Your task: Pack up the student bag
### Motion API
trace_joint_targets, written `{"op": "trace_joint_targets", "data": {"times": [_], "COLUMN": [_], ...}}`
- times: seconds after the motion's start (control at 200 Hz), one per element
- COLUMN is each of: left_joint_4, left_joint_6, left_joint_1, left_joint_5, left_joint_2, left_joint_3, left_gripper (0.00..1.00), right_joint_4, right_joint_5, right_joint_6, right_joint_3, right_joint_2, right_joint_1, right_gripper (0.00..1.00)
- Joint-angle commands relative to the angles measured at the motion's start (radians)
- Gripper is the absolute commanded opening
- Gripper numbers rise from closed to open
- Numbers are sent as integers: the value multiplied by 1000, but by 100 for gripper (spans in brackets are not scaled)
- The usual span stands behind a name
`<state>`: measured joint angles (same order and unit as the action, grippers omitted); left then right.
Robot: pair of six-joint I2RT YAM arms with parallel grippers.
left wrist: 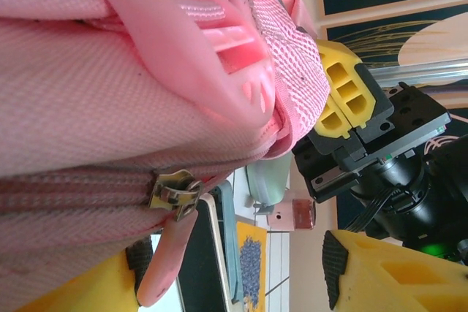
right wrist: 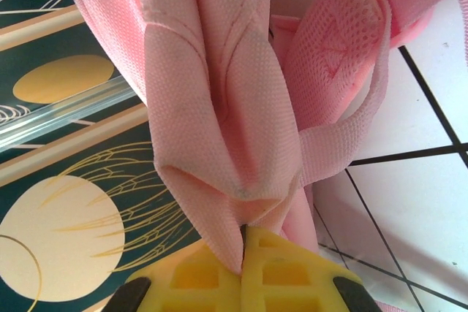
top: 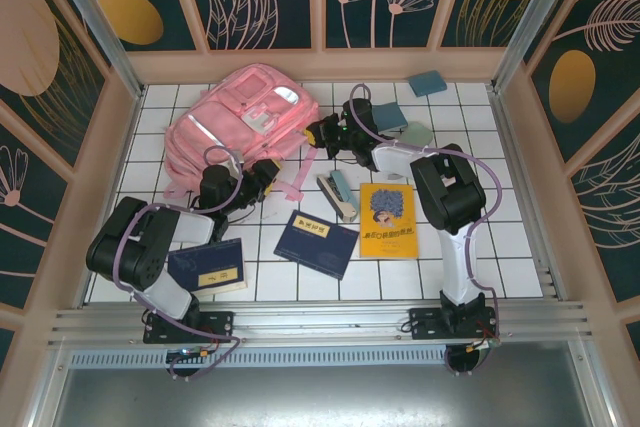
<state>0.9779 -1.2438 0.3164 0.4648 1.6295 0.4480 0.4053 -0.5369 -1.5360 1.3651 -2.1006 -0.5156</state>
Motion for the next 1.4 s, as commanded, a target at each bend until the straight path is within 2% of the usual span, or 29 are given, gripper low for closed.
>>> {"op": "trace_joint_targets", "data": {"times": [0.0,0.195,0.535,0.811,0.976,1.396], "left_joint_4": [68,97,113,115,33,-327], "left_joint_6": [-10,-17,-13,8,78,283], "left_joint_1": [1,0,0,0,0,-3], "left_joint_5": [15,9,8,31,64,87], "left_joint_2": [24,40,32,16,-32,-165], "left_joint_3": [-3,-2,-33,-52,-61,-12], "left_gripper": [64,58,33,0,0,0], "right_joint_4": [105,104,110,93,3,-189], "right_joint_5": [-83,-82,-73,-70,-86,-78], "right_joint_6": [-28,-27,-25,-4,81,272], "right_joint_3": [-4,-10,-21,-17,28,99], "right_joint_2": [61,64,63,53,34,-1], "right_joint_1": [-22,-22,-19,-6,12,81], "right_gripper": [0,0,0,0,0,0]}}
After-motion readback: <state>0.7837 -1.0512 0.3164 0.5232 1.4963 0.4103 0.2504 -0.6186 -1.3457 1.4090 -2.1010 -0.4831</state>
